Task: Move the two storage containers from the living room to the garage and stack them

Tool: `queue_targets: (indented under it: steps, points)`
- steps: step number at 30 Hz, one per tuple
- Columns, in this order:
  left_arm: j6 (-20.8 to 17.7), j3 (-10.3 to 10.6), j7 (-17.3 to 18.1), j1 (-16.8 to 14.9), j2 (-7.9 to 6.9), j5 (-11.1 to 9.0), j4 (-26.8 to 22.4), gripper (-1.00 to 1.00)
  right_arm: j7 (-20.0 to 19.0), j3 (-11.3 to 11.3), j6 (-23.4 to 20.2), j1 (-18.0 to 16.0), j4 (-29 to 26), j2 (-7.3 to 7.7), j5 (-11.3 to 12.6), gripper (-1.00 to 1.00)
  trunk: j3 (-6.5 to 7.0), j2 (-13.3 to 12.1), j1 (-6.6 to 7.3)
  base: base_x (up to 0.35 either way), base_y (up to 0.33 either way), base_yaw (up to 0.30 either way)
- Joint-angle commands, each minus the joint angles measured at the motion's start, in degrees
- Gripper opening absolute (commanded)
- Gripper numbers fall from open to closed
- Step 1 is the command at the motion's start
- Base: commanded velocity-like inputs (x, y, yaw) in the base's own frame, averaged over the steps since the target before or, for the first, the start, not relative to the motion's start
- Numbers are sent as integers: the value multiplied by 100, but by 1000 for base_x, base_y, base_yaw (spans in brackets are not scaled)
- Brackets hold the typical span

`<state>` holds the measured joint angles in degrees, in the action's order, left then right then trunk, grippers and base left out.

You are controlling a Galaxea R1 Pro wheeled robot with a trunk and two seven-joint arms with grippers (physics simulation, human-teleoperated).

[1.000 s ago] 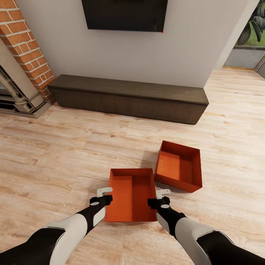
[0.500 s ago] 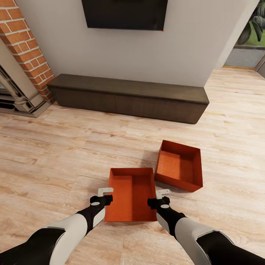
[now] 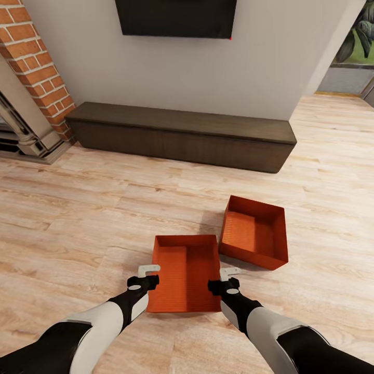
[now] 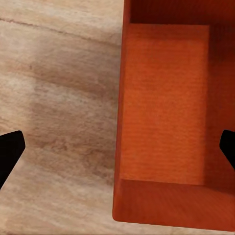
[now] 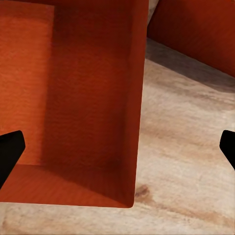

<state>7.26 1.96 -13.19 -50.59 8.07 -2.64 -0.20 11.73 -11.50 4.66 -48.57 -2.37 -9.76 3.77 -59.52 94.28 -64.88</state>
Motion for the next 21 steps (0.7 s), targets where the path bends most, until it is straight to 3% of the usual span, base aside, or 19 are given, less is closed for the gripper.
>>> queue_targets:
  steps: [1,21]
  points:
    - [21,17,-17,-4,-1,-32,10,100,22,-42,15,-4,8,-23,43,100,-22,43,-22,0,0,0]
    - [24,17,-40,-4,-27,-35,2,100,23,-36,15,-4,17,-23,54,100,-381,845,-461,0,0,0]
